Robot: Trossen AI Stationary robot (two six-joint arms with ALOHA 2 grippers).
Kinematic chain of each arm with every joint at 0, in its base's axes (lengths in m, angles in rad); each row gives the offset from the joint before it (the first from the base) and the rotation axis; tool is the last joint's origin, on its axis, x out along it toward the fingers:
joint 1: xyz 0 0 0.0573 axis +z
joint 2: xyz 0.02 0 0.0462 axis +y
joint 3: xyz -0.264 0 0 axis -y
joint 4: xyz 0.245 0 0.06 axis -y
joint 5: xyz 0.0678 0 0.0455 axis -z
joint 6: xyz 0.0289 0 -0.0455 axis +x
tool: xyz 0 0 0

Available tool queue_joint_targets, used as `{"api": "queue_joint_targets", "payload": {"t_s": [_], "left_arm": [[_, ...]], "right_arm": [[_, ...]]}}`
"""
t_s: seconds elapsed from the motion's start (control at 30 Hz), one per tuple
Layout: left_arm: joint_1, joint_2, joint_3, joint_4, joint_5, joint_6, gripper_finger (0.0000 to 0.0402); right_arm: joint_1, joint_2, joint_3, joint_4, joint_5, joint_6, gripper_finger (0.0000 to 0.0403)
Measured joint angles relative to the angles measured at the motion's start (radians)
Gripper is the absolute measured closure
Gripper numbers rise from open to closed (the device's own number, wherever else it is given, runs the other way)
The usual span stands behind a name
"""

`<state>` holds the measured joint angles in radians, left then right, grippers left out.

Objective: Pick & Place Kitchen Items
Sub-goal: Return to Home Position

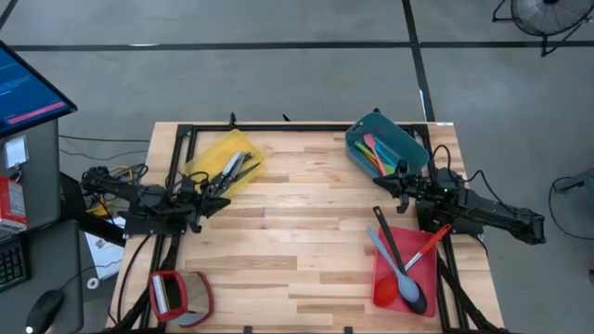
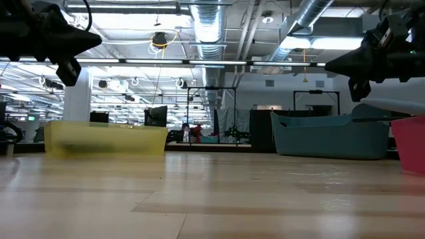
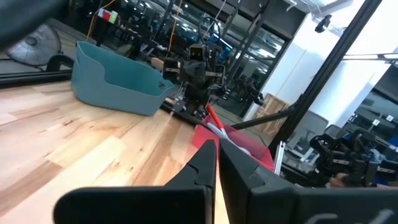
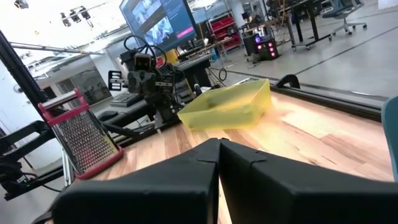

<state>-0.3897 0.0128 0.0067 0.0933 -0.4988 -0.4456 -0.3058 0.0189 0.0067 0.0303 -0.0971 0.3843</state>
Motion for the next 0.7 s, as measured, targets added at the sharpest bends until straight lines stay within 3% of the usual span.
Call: {"api": "queue_joint_targets", "payload": {"t_s": [0.7], "left_arm": [[0.0, 0.001, 0.0, 0.006, -0.001, -0.004, 0.04]], "right_arm": [[0.0, 0.0, -0.001, 0.0, 0.0, 0.001, 0.0386]]}}
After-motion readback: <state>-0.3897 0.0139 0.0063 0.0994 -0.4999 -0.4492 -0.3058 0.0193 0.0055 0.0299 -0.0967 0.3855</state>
